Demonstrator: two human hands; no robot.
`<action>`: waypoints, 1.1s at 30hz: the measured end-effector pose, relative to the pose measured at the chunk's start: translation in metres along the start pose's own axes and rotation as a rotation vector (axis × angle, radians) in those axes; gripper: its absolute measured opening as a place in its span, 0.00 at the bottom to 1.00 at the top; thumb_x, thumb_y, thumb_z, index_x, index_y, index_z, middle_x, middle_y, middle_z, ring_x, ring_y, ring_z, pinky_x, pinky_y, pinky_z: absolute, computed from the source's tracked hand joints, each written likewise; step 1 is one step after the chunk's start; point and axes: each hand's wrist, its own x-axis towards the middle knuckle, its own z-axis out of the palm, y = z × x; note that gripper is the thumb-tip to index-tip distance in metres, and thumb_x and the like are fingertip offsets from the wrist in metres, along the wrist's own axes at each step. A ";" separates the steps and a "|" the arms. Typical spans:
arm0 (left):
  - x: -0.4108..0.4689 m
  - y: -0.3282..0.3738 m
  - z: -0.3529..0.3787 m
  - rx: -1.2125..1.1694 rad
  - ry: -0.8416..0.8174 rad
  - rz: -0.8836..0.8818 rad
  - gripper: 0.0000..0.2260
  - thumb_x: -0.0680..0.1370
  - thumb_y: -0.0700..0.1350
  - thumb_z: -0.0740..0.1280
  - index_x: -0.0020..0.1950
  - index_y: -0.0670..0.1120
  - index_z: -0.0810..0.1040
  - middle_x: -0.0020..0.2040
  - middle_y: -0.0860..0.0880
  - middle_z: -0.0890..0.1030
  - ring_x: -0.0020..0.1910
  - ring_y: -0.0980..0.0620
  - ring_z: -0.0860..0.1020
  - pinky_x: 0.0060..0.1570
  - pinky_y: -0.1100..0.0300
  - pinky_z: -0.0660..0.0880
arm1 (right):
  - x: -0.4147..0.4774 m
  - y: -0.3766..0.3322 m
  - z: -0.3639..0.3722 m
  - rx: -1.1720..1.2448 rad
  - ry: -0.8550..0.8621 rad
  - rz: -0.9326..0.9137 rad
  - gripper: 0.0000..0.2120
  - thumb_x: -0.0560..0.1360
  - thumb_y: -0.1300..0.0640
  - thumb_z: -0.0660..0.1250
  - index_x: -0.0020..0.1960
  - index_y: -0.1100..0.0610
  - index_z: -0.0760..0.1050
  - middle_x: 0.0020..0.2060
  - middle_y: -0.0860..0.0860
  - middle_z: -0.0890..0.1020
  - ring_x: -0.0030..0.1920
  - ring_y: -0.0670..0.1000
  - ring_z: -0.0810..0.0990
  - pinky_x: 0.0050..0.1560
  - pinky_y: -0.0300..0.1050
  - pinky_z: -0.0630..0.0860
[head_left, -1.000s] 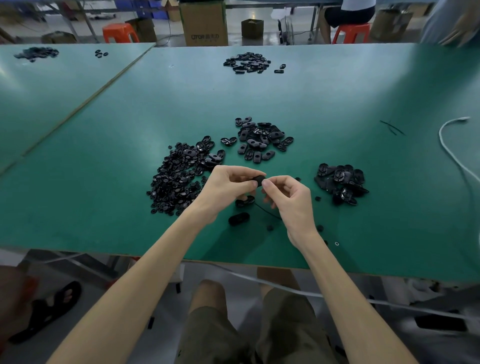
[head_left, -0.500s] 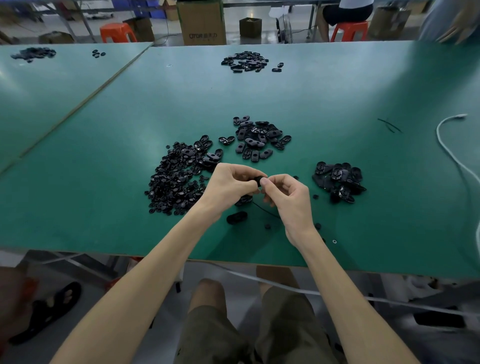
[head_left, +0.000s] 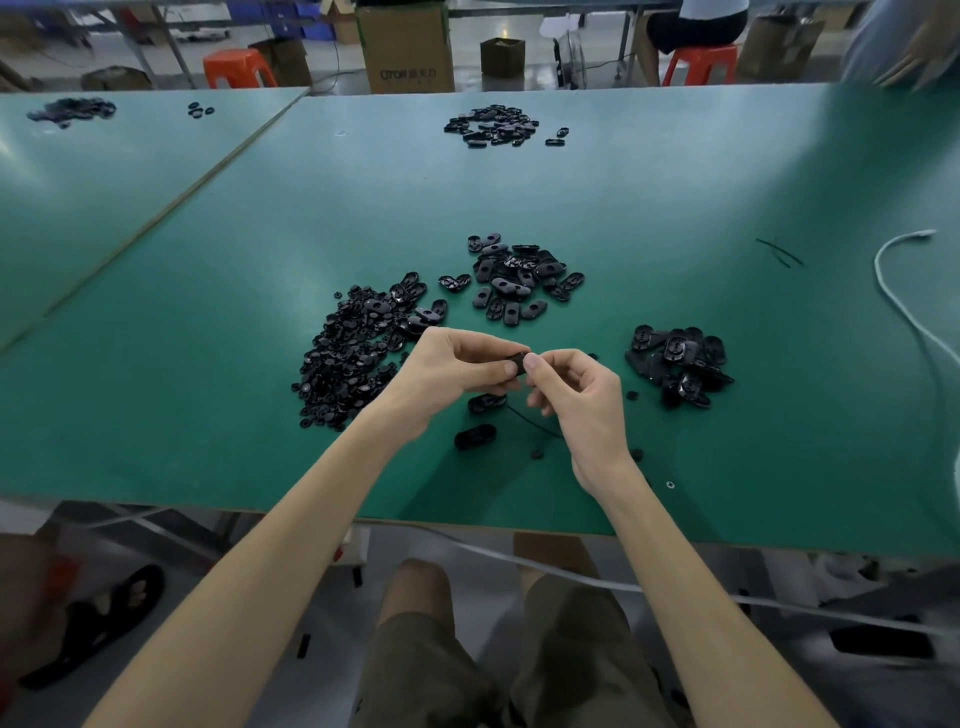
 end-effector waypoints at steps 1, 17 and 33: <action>-0.001 -0.001 0.000 -0.008 -0.005 0.001 0.11 0.77 0.34 0.73 0.60 0.37 0.84 0.51 0.39 0.87 0.49 0.45 0.85 0.51 0.59 0.82 | 0.000 0.000 0.000 -0.009 0.000 0.000 0.06 0.79 0.55 0.74 0.46 0.57 0.82 0.36 0.50 0.85 0.34 0.47 0.80 0.35 0.38 0.75; 0.016 0.019 0.025 0.310 0.116 0.170 0.09 0.77 0.31 0.72 0.55 0.38 0.86 0.46 0.39 0.87 0.43 0.48 0.85 0.49 0.56 0.82 | 0.000 -0.003 0.002 0.031 0.104 0.037 0.06 0.84 0.54 0.68 0.53 0.56 0.80 0.40 0.48 0.86 0.36 0.46 0.82 0.38 0.39 0.77; 0.080 0.030 0.123 0.476 -0.105 0.180 0.12 0.77 0.39 0.74 0.60 0.45 0.86 0.52 0.50 0.88 0.49 0.59 0.84 0.54 0.71 0.75 | -0.002 -0.014 0.003 0.178 0.065 0.154 0.14 0.84 0.72 0.56 0.50 0.60 0.77 0.39 0.51 0.80 0.38 0.51 0.82 0.46 0.45 0.77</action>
